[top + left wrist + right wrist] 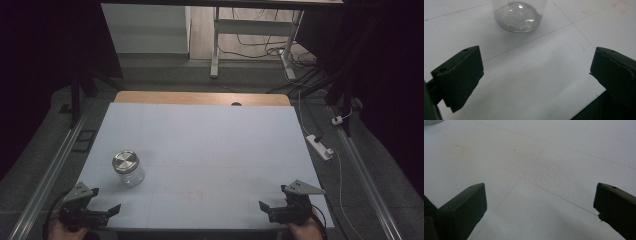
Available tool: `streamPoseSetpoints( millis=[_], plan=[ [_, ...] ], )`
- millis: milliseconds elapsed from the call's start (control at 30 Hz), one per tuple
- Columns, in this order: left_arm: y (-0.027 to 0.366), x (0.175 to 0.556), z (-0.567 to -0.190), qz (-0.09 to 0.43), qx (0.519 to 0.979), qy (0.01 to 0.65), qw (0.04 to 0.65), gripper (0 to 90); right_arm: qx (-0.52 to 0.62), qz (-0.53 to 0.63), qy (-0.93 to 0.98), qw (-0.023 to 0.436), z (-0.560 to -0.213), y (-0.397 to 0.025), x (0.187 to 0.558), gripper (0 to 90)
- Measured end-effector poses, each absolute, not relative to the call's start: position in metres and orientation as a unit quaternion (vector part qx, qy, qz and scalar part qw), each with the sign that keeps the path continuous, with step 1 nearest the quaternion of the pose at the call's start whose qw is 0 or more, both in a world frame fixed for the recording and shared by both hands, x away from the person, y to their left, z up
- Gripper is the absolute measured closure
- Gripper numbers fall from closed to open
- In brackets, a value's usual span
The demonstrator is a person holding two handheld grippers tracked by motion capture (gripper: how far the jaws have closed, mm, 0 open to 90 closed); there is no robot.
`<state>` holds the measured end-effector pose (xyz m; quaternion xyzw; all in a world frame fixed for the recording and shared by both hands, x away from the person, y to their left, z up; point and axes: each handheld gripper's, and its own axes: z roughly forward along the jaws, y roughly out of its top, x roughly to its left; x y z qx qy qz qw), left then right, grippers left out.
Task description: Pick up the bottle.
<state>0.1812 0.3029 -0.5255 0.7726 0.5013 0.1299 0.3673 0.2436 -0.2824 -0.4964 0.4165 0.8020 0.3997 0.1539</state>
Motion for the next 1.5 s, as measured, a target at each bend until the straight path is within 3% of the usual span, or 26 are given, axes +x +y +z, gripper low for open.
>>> streamPoseSetpoints(
  millis=[1000,1500],
  plan=[
    [0.303,0.1826,-0.5244,0.117,0.773,0.502,0.37,0.0,0.414,0.396,0.806,0.145,-0.4967,-0.2793,0.2442,0.0],
    [0.2976,0.1871,-0.5209,0.14,0.782,0.481,0.371,0.0,0.41,0.391,0.812,0.142,-0.4974,-0.2772,0.2447,0.0]
  ],
)
